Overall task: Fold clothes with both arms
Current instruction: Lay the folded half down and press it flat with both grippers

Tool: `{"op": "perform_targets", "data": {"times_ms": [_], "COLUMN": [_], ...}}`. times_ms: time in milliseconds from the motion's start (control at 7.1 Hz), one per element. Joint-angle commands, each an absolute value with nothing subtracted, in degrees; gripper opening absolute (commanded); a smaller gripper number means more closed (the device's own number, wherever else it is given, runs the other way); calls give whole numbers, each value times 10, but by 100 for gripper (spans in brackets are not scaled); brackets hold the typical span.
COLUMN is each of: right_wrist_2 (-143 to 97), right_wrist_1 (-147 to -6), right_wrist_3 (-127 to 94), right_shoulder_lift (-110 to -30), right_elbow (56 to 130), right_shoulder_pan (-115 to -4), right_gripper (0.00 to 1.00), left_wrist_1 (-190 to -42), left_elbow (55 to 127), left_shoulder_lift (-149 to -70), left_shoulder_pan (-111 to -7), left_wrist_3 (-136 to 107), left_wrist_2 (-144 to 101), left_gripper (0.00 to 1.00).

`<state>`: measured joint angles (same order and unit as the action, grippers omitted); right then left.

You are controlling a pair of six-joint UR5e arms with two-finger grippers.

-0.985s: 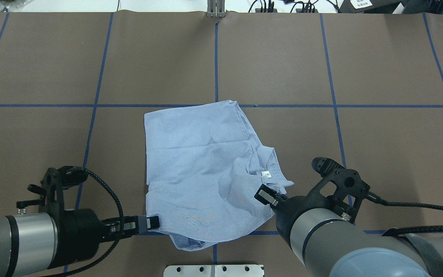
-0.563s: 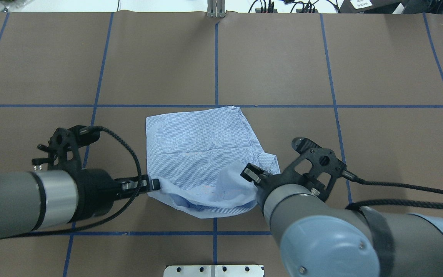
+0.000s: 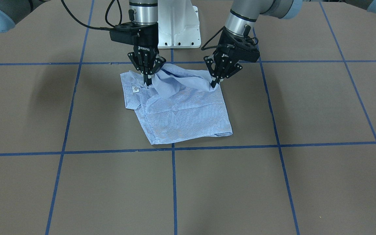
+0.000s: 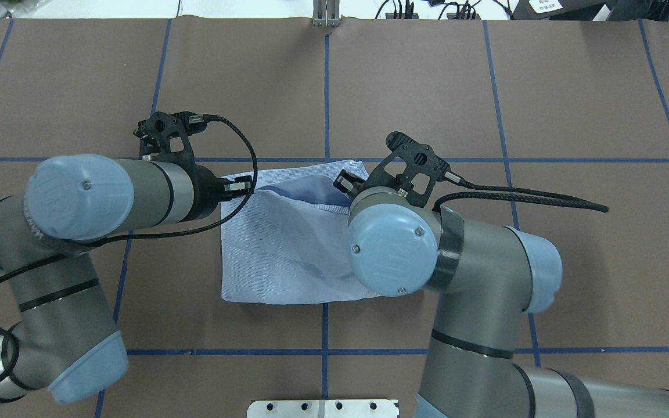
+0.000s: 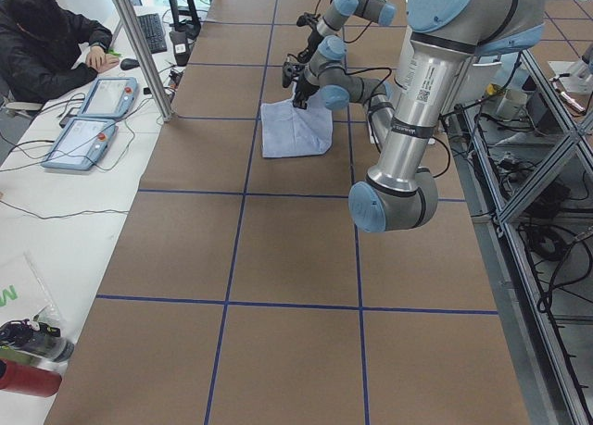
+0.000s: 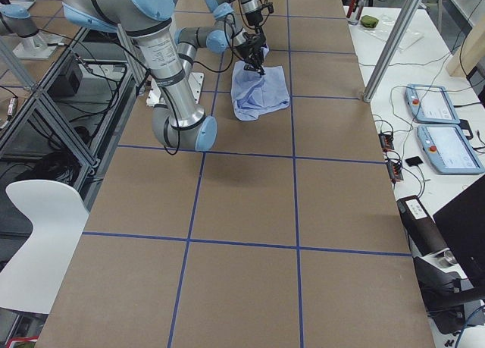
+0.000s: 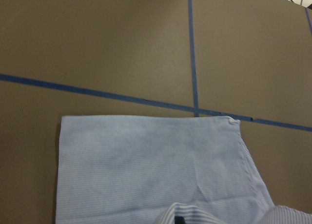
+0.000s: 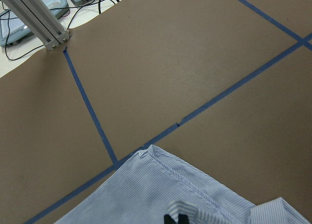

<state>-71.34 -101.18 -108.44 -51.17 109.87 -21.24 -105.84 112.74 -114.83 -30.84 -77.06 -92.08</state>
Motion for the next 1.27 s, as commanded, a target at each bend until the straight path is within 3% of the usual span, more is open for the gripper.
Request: {"op": "perform_targets", "data": {"times_ms": [0, 422, 845, 985, 1126], "right_wrist_2": [-731, -738, -756, -765, -788], "right_wrist_1": [-977, -853, -839, -822, -822], "right_wrist_3": [-1062, -1041, -992, -980, -963], "right_shoulder_lift": [-461, -439, -439, -439, -435], "right_elbow": [977, 835, 816, 817, 817], "right_shoulder_pan": [-248, -264, -266, -270, -279], "right_gripper": [0, 0, 0, 99, 100], "left_wrist_1": [-1099, -1145, -1188, -1198, -1233], "left_elbow": [1039, 933, 896, 897, 903], "left_shoulder_lift": [-1165, -1190, -1190, -1188, -1186], "left_shoulder_pan": [-330, -331, -330, -330, -332], "left_wrist_3": [-745, -744, -744, -741, -686], "left_wrist_2": [-919, -898, -899, -899, -904], "left_gripper": [0, 0, 0, 99, 100]}}
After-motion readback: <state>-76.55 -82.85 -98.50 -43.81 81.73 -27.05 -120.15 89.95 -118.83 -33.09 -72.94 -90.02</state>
